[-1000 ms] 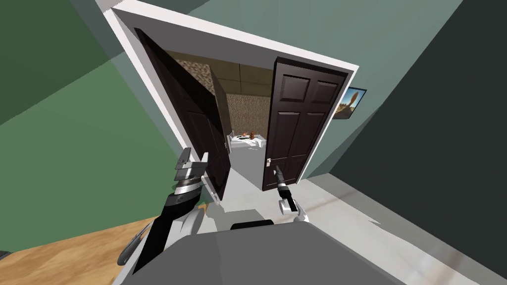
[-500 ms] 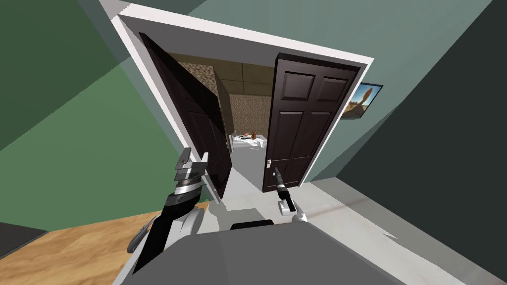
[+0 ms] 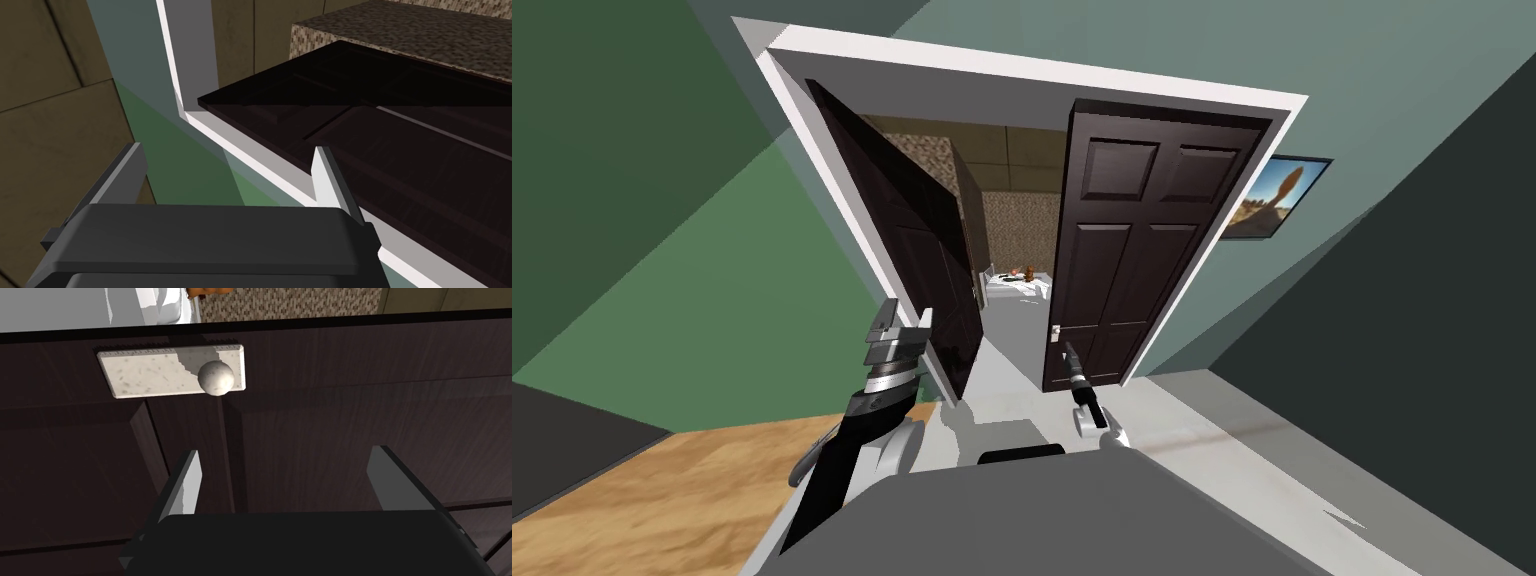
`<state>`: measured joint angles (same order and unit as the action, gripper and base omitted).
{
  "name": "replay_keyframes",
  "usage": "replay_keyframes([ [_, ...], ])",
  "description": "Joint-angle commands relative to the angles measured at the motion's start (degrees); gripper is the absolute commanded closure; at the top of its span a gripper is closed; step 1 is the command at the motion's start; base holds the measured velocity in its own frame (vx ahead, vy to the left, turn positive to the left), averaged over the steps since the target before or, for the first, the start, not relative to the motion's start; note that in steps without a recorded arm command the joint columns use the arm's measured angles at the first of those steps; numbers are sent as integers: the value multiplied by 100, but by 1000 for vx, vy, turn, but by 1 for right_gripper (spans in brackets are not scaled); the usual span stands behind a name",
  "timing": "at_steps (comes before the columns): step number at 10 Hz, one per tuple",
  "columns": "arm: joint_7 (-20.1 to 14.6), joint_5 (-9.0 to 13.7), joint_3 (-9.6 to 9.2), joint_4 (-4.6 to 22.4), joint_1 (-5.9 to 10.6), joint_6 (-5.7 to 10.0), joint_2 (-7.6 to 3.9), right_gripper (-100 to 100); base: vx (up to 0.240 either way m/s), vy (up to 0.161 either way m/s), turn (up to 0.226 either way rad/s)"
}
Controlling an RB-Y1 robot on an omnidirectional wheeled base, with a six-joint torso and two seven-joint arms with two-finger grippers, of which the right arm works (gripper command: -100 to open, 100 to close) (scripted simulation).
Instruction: Push the door open
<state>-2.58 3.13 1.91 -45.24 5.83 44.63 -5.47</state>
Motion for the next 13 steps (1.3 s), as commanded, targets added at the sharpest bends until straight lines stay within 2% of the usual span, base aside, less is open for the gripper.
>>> replay_keyframes([
  [1,21,11,0,173,55,24,19,-100,11,-61,68],
  [4,28,63,-4,666,258,95,18,-100,6,-70,93],
  [5,28,63,-4,683,258,95,18,-100,17,-56,31],
  [9,34,109,-7,1139,441,159,22,-100,7,-55,60],
  [10,33,100,-7,1065,407,152,23,-100,2,-28,16],
  [13,49,118,23,1106,410,182,10,-100,161,-7,23],
])
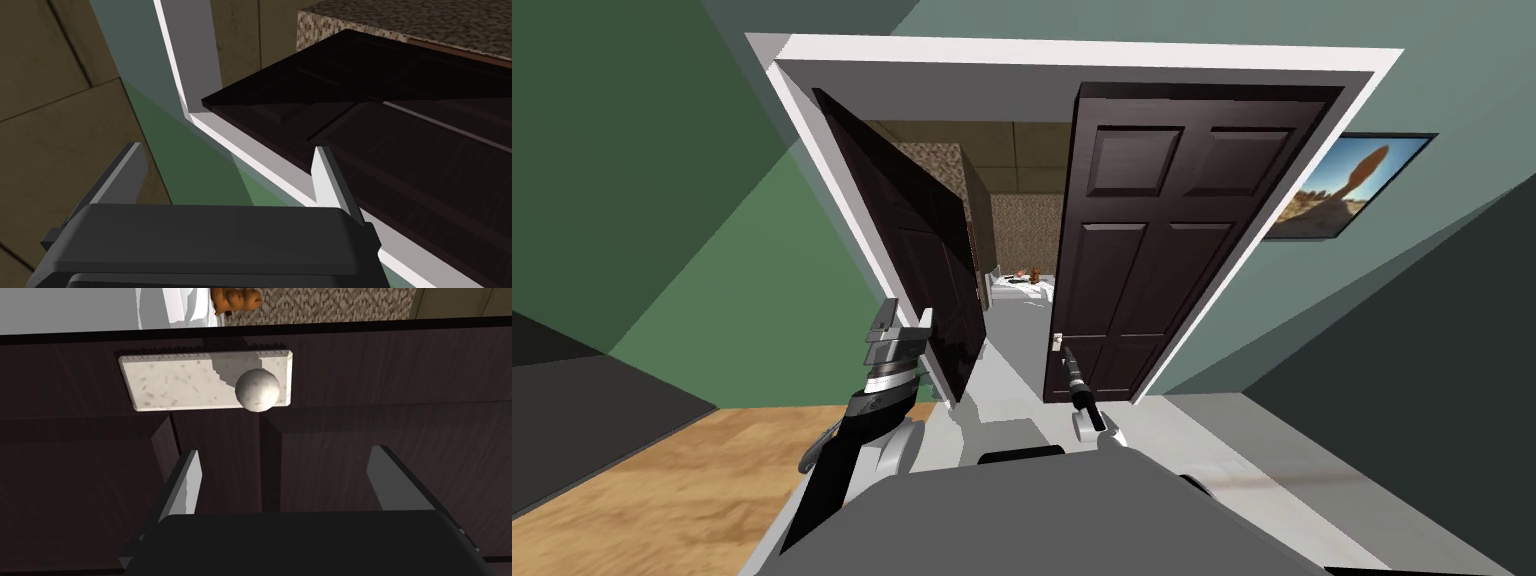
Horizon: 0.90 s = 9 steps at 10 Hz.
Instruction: Push the door open
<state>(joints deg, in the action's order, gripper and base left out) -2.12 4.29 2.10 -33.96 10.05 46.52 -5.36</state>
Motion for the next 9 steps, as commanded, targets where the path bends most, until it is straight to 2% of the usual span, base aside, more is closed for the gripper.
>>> replay_keyframes([
  [1,9,8,16,-12,-13,2,-1,-100,223,-10,36],
  [6,33,35,65,32,-16,42,19,-100,190,-24,24],
  [7,30,32,59,32,-17,40,17,-100,83,-5,-2],
  [8,30,32,59,32,-17,40,17,100,-20,2,4],
  [9,30,32,59,32,-17,40,17,100,-29,1,6],
])
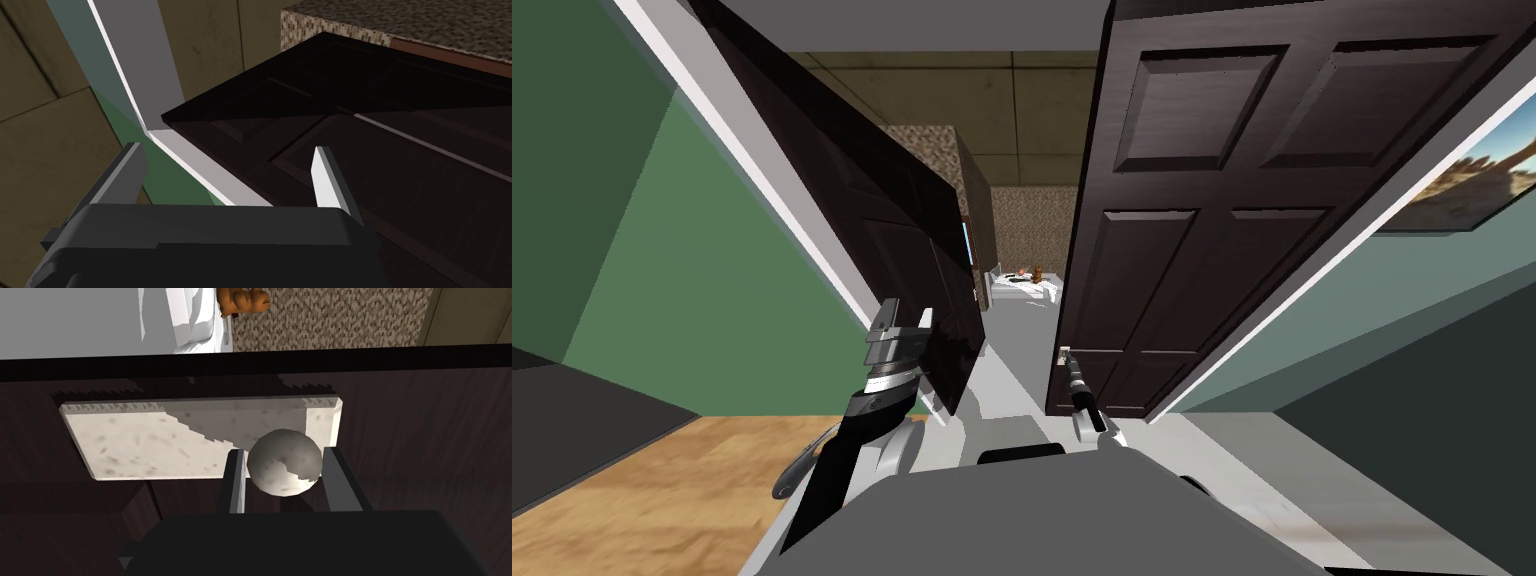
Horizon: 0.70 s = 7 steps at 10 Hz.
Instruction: Push the door open
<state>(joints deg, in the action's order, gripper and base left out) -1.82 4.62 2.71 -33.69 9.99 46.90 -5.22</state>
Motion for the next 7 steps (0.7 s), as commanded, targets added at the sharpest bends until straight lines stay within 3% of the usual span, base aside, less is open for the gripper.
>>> replay_keyframes([
  [1,0,-1,-2,5,-10,1,3,100,-17,0,2],
  [4,0,-1,-2,5,-10,1,3,100,-6,1,-2],
  [7,53,76,137,31,-20,-8,-36,100,143,35,-34],
])
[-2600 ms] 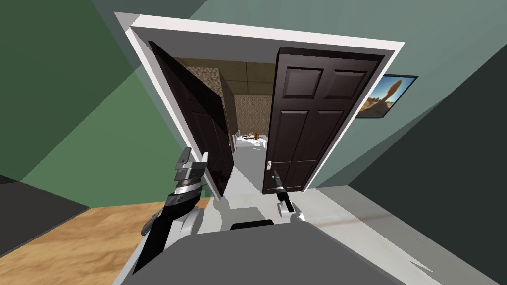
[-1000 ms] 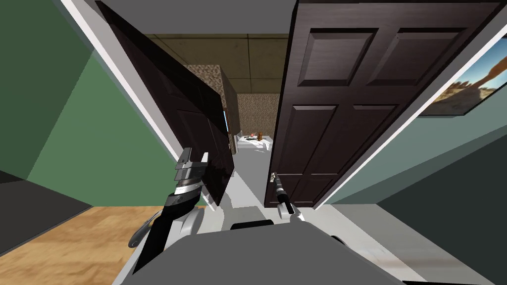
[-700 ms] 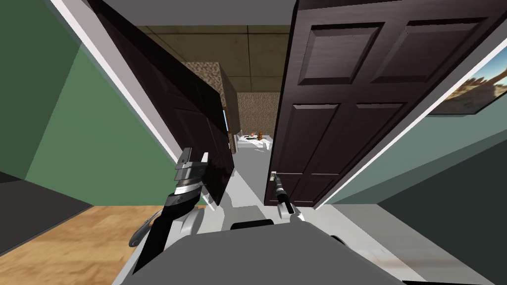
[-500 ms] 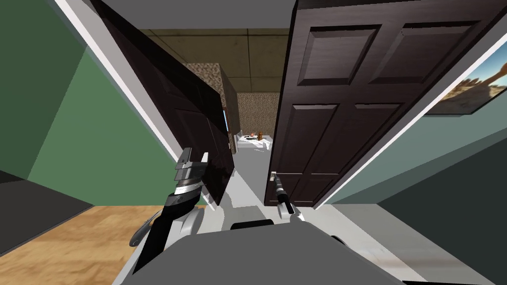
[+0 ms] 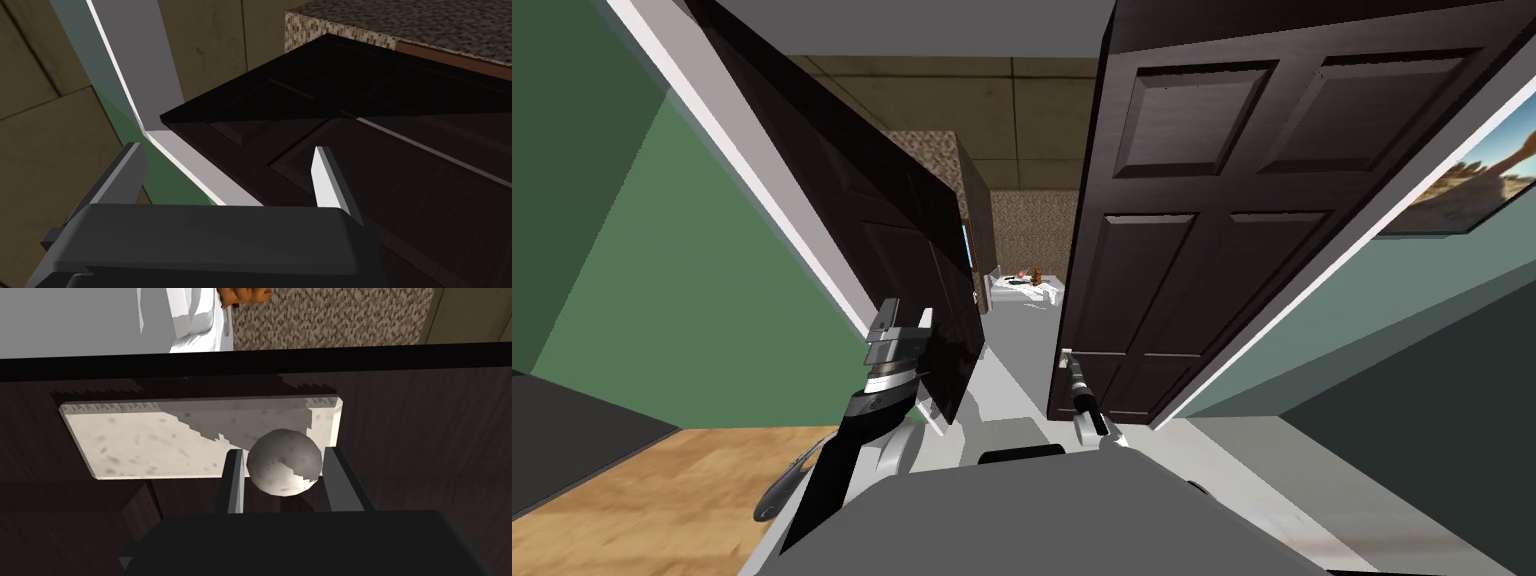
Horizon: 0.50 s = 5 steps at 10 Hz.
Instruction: Push the door open
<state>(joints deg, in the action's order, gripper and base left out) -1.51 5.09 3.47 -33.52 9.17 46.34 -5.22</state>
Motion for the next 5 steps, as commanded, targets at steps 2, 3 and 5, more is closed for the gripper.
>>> replay_keyframes([
  [2,51,75,142,25,59,50,-57,100,204,41,-32],
  [3,76,114,213,34,58,51,-73,100,221,20,-65],
  [5,113,173,316,47,56,52,-97,100,202,37,-35],
])
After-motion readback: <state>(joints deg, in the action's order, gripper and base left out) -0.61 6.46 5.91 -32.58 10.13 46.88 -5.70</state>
